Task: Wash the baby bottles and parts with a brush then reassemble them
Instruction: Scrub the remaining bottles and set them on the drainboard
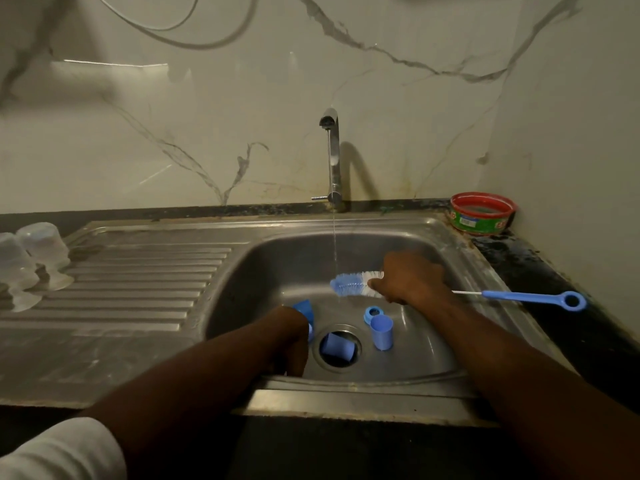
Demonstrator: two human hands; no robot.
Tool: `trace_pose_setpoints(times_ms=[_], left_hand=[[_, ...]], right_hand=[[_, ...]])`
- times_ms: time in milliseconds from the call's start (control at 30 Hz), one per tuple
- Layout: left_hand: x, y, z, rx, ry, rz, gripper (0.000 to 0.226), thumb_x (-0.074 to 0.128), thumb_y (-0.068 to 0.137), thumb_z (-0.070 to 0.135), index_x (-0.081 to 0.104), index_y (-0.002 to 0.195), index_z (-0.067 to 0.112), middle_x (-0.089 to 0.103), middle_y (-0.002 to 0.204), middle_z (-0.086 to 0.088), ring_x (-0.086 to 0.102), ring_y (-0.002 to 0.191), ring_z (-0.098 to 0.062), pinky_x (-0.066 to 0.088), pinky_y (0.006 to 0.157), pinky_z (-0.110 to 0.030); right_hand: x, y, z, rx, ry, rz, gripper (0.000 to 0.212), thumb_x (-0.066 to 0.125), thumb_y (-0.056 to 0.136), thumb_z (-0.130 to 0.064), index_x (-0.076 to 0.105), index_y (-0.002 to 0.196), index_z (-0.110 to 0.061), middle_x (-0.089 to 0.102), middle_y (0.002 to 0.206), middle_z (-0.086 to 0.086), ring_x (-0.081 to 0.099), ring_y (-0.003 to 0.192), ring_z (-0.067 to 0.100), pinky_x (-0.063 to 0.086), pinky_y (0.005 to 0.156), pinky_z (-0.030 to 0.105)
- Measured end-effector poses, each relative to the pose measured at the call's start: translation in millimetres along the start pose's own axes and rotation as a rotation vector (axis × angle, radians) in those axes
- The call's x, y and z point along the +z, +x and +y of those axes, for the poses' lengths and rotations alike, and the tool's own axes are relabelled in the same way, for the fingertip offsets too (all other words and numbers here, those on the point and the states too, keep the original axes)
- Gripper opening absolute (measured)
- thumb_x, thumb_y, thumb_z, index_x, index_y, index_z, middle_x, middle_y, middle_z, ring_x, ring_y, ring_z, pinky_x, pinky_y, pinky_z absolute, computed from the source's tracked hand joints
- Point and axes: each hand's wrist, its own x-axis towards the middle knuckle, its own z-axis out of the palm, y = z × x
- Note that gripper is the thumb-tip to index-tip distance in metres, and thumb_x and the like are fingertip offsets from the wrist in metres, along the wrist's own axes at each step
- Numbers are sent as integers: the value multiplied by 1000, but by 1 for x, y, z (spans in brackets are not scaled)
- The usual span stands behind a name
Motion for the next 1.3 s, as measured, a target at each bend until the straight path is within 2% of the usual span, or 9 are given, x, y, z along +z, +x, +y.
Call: trace_pose_setpoints(times_ms=[100, 333, 500, 567, 667, 767, 933, 1100, 1300], left_hand=[[7, 6, 4, 129, -39, 47, 46, 69, 95, 22, 57, 136, 7, 63, 125, -9, 63, 117, -24, 52, 93, -34], [9, 11, 47, 542, -206, -222, 53, 58, 102, 24, 42, 152, 22, 48, 147, -8, 49, 135, -30, 47, 108, -48], [2, 11, 61, 744, -224, 172, 39, 70, 95, 29, 55, 130, 22, 62, 127, -12, 64, 114, -29, 56, 97, -46], [3, 6, 67, 897, -333, 221, 49, 73, 92, 23, 50, 134, 31, 61, 126, -11, 65, 111, -27, 57, 95, -47], [8, 5, 84, 1015, -72, 227, 62, 72, 91, 11, 45, 146, 24, 58, 133, -14, 58, 118, -29, 50, 102, -45], [8, 11, 88, 1018, 8, 263, 53, 71, 91, 8, 54, 141, 12, 59, 135, -15, 57, 120, -28, 48, 101, -41], [-10, 18, 67, 895, -129, 321, 35, 71, 93, 16, 62, 126, 16, 66, 125, -6, 64, 90, -4, 51, 79, -20], [-29, 30, 24, 679, -276, 658, 31, 77, 87, 39, 72, 109, 17, 70, 100, 5, 65, 88, -10, 53, 86, -28], [-39, 43, -1, 526, -664, 863, 22, 69, 96, 28, 70, 110, 11, 70, 101, -3, 72, 83, -14, 62, 71, -26]], right_hand=[[1, 0, 0, -10, -12, 6, 37, 62, 94, -51, 62, 116, -21, 69, 99, 0, 63, 91, 20, 42, 70, 33], [3, 4, 2, -3, 0, 17, 36, 64, 94, -48, 64, 113, -18, 69, 97, 2, 65, 88, 20, 45, 72, 32], [1, 6, 5, -9, 2, 16, 37, 63, 94, -50, 66, 111, -17, 72, 98, 3, 68, 89, 21, 49, 75, 33], [0, 6, 5, -11, 13, 18, 38, 62, 94, -50, 65, 113, -17, 72, 101, 3, 68, 91, 22, 48, 75, 32], [-3, 3, 4, -6, 5, 28, 39, 61, 96, -49, 62, 117, -16, 70, 106, 5, 64, 94, 22, 42, 74, 32], [-3, 1, 4, -3, -5, 33, 38, 61, 97, -49, 61, 117, -16, 69, 105, 5, 65, 93, 22, 42, 73, 31], [-3, 3, 6, 2, -2, 34, 38, 62, 95, -50, 63, 113, -17, 70, 102, 5, 66, 93, 23, 46, 76, 34], [-3, 2, 6, 28, 31, 76, 36, 64, 93, -52, 64, 108, -19, 71, 99, 2, 68, 91, 21, 55, 84, 38], [-10, -3, 9, 41, 34, 119, 37, 62, 95, -44, 64, 122, -19, 66, 121, 5, 62, 109, 26, 44, 79, 34]])
